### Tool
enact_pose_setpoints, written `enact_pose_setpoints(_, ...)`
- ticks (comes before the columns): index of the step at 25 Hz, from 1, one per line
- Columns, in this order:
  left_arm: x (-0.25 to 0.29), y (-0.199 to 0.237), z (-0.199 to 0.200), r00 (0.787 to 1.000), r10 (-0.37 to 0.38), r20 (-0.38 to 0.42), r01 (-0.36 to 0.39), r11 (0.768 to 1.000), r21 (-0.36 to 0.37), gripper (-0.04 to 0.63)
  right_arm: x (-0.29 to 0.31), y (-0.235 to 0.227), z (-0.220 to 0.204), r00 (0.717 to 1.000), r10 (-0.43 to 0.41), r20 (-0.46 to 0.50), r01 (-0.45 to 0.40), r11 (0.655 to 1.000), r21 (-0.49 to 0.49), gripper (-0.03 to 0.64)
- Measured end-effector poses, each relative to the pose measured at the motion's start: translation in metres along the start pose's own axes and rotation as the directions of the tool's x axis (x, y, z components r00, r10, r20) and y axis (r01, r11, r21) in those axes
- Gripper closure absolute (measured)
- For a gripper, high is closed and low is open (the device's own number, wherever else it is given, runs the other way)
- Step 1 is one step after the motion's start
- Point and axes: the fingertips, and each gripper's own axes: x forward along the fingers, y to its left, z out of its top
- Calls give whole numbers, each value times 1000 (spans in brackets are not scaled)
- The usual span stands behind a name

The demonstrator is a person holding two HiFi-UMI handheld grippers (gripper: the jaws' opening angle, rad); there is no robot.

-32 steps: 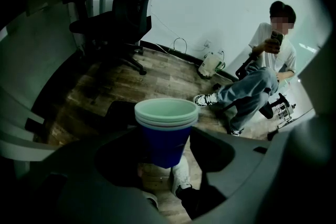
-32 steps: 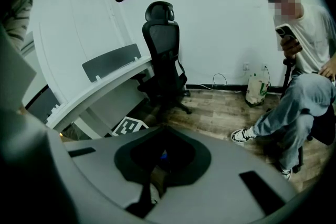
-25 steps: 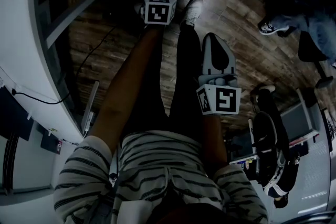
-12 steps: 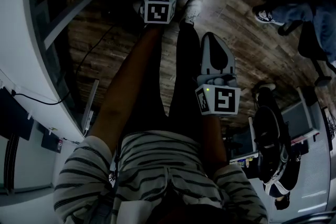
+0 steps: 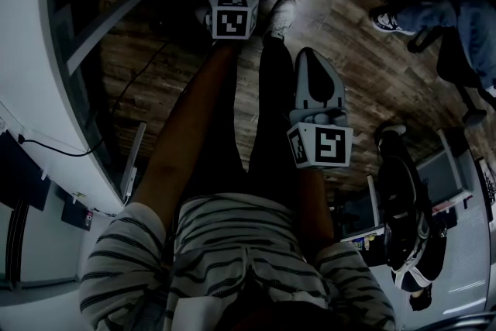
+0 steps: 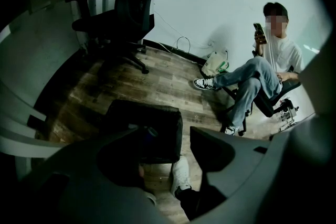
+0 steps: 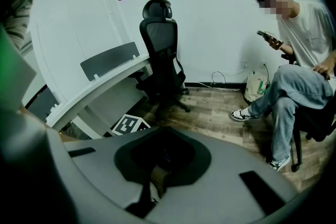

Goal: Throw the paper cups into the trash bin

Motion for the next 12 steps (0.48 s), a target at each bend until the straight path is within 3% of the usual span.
enact_pose_setpoints(12,-24,-7,12,999,0,33,0,1000,0,328,-5,11,18,999,20,36,-19,999,-27,600)
